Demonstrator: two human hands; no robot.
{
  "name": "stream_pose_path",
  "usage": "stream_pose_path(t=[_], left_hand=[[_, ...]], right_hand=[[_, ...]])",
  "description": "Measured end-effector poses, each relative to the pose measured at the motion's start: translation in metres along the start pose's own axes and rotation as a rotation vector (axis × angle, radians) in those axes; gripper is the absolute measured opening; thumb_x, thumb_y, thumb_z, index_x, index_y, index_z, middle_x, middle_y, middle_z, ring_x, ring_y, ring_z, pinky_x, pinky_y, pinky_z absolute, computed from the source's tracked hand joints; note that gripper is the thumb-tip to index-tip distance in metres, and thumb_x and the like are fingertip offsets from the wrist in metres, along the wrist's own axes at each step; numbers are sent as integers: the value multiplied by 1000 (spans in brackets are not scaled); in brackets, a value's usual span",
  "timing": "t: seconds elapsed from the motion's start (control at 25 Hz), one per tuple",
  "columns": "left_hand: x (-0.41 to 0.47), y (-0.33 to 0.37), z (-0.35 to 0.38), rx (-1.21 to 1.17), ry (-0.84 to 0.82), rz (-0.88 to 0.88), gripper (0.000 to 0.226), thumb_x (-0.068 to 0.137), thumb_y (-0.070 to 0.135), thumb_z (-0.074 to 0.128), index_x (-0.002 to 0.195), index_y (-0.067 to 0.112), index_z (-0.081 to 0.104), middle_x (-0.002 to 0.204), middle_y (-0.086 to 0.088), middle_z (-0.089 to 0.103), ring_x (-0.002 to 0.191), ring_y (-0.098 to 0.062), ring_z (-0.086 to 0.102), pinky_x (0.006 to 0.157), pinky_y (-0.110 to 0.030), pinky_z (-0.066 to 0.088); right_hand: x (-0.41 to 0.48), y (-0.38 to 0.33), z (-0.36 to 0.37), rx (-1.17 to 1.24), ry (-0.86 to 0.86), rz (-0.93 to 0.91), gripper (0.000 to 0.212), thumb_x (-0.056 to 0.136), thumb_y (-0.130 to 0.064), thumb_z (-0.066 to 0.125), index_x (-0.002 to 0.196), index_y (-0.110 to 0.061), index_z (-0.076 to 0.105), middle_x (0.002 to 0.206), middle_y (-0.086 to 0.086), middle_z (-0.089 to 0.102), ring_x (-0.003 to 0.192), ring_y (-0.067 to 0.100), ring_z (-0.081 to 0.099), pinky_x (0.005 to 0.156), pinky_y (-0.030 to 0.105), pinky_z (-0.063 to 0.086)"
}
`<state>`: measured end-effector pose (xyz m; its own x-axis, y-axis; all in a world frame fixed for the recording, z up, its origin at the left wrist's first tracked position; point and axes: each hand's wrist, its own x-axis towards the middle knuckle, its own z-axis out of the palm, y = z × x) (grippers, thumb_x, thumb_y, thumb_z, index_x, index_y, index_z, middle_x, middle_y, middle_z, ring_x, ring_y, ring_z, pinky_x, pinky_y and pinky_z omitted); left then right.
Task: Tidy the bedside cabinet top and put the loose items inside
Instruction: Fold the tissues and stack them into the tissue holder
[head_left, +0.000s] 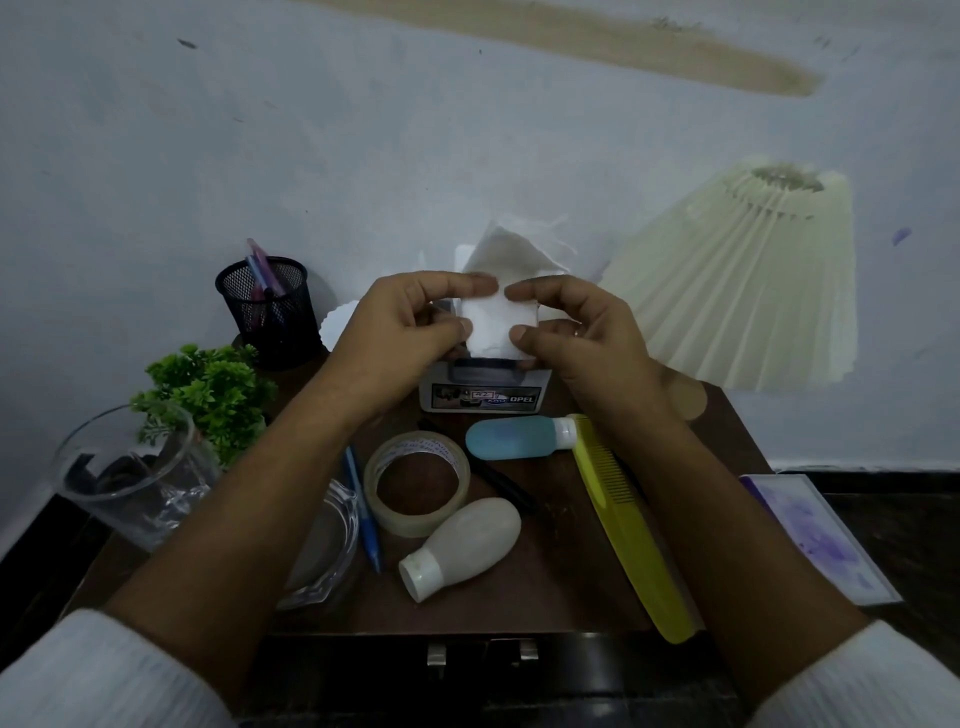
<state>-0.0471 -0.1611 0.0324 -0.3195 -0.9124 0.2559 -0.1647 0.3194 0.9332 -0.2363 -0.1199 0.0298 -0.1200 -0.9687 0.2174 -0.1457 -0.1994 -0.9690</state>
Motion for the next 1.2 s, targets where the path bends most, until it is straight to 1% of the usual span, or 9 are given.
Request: stream_pose_path(t=[0.12,0.28,0.44,0.56,0.72,0.8,0.92,1.08,1.2], left_hand=[[3,-2,-3,-9,-6,-16,37,92,-5,61,121,16,73,92,-13,75,78,-17,69,76,-26,58],[6,-5,2,-10,36,-42,25,94,6,66,116,15,75,103,-20,74,94,-34,71,81,-41,63],[8,-10,7,-23,57,-109,27,90,5,70,114,15,74,98,-17,74,92,-31,72,81,-46,62],[10,-11,6,-11,58,-117,35,87,1,73,117,18,73,93,-6,75,86,-24,73,83,-39,63],[10,-11,5,51,49,-97,43,87,4,74,126,23,70,91,-16,74,89,-33,72,87,-40,61],[10,-12,3,156,54,-38,44,89,7,72,128,26,69,92,-16,73,89,-34,69,90,-42,60],[9,-12,4,306,103,59,45,89,8,71,128,30,68,105,1,71,90,-15,65,86,-30,59],[7,-12,12,393,158,131,32,86,8,73,111,27,75,114,11,67,89,-4,63,80,-17,53],[7,-11,14,431,177,155,29,88,8,71,111,23,77,110,10,70,91,-3,63,81,-6,47]], right_hand=[[3,3,2,32,8,11,30,90,9,61,115,-6,69,101,12,74,79,30,73,69,41,64],[9,7,5,-75,25,3,33,90,9,62,119,-4,67,106,14,70,64,5,68,53,22,54],[11,10,5,-55,-16,69,44,88,9,65,129,-7,62,120,13,64,81,26,73,55,27,58],[11,8,4,-15,-50,101,48,88,12,63,131,-9,62,126,6,61,78,26,73,57,27,59],[13,11,3,-160,29,47,45,90,4,64,131,-15,64,108,10,70,84,28,72,64,29,61],[14,16,4,-358,88,-86,43,90,-1,65,131,-16,65,97,-2,68,82,14,68,73,24,59],[10,17,11,-535,154,-255,40,89,-2,65,127,-15,67,102,-12,62,80,-1,58,73,6,47],[6,18,16,-537,211,-382,26,89,0,65,112,-10,73,107,1,71,89,11,65,78,22,56],[4,21,18,-586,235,-448,25,90,0,62,112,-8,73,108,5,72,96,11,65,85,31,59]])
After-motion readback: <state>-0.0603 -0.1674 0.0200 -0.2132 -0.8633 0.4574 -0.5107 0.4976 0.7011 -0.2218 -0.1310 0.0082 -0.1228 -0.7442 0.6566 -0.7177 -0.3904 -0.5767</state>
